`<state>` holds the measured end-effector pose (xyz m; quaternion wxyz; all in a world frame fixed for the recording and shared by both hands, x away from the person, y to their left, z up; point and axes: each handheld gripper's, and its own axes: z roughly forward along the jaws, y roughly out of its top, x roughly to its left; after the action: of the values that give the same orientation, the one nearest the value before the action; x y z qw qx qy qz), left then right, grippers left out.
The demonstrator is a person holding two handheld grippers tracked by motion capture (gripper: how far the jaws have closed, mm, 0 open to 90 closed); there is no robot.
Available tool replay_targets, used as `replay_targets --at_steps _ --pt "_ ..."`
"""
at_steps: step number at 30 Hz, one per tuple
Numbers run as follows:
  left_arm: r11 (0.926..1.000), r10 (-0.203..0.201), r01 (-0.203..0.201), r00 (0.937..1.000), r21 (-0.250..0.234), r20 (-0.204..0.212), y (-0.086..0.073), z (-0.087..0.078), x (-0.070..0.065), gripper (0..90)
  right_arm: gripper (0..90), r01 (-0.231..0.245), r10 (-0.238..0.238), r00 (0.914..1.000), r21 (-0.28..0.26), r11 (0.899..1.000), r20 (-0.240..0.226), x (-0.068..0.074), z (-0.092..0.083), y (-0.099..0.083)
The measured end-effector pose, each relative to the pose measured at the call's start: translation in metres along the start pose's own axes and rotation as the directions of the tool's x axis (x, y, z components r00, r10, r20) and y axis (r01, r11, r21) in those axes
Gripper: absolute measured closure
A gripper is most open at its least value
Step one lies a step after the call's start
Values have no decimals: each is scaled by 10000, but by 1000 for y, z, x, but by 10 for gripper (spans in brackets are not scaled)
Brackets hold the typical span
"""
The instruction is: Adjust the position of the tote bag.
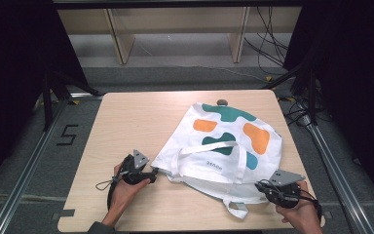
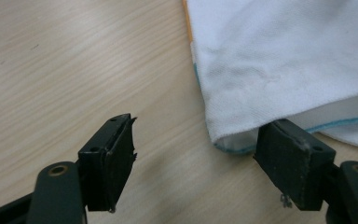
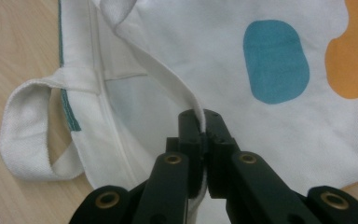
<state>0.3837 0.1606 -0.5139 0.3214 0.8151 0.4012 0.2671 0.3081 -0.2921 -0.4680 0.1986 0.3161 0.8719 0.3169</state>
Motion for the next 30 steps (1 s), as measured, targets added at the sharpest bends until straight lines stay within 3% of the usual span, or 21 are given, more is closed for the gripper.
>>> replay_targets --at_steps 4,5,6,7,8,9,10,11,12,13,15,16,17,18,21,22,23,25,27,30 --pt "9996 81 -80 10000 -268 11 6 5 -2 311 876 -207 207 9997 3 9998 -90 0 1 0" --pt "9969 388 -394 9992 -678 -104 9 9 -4 332 858 -188 188 9998 -26 9998 -22 -2 1 -1" --pt "9969 388 -394 9992 -678 -104 9 9 -4 353 858 -188 188 9998 -26 9998 -22 -2 1 -1" --pt "9939 525 -523 9986 -972 0 12 13 -6 391 810 -384 383 9992 -46 9993 -88 -1 1 -1" --pt "9939 525 -523 9986 -972 0 12 13 -6 438 810 -384 383 9992 -46 9993 -88 -1 1 -1" --pt "9835 1008 -955 9945 -1534 269 14 17 -4 505 745 -352 352 9994 73 9994 -9 -1 3 -1" --pt "9835 1008 -955 9945 -1534 269 14 17 -4 589 745 -352 352 9994 73 9994 -9 -1 3 -1" --pt "9805 964 -867 9942 -1765 472 14 18 -4 673 704 -374 374 9993 545 9978 7 4 5 -1" --pt "9837 1055 -990 9938 -1502 359 14 16 -5 673 704 -374 374 9993 545 9978 7 4 5 -1" --pt "9871 1190 -1146 9923 -1115 343 15 15 -6 709 699 129 -152 9994 731 9972 314 4 7 -3" --pt "9837 1469 -1447 9891 -1066 136 16 15 -8 771 693 61 -110 9991 1172 9931 413 13 13 -2" --pt "9834 1561 -1533 9875 -966 218 16 14 -8 771 693 61 -110 9991 1172 9931 413 13 13 -2" --pt "9822 1695 -1656 9848 -881 388 15 13 -10 803 734 341 -428 9975 1474 9885 565 13 15 -3" --pt "9822 1695 -1656 9848 -881 388 15 13 -10 815 734 341 -428 9975 1474 9885 565 13 15 -3" --pt "9761 2086 -2027 9750 -788 762 11 -2 -18 826 850 609 -731 9946 1545 9861 741 10 13 -4" --pt "9761 2086 -2027 9750 -788 762 11 -2 -18 826 856 644 -773 9938 1529 9861 796 8 13 -5" --pt "9679 2433 -2364 9664 -853 823 8 -12 -23 826 860 570 -710 9933 1481 9873 913 6 13 -6" --pt "9666 2492 -2417 9642 -853 908 4 -18 -26 826 861 500 -647 9926 1397 9889 1029 2 13 -7" --pt "9638 2629 -2551 9574 -774 1190 -6 -35 -33 826 859 455 -604 9913 1266 9909 1166 1 14 -6" --pt "9668 2505 -2410 9594 -846 1294 -14 -47 -38 824 841 649 -778 9899 1090 9919 1188 0 16 -4"
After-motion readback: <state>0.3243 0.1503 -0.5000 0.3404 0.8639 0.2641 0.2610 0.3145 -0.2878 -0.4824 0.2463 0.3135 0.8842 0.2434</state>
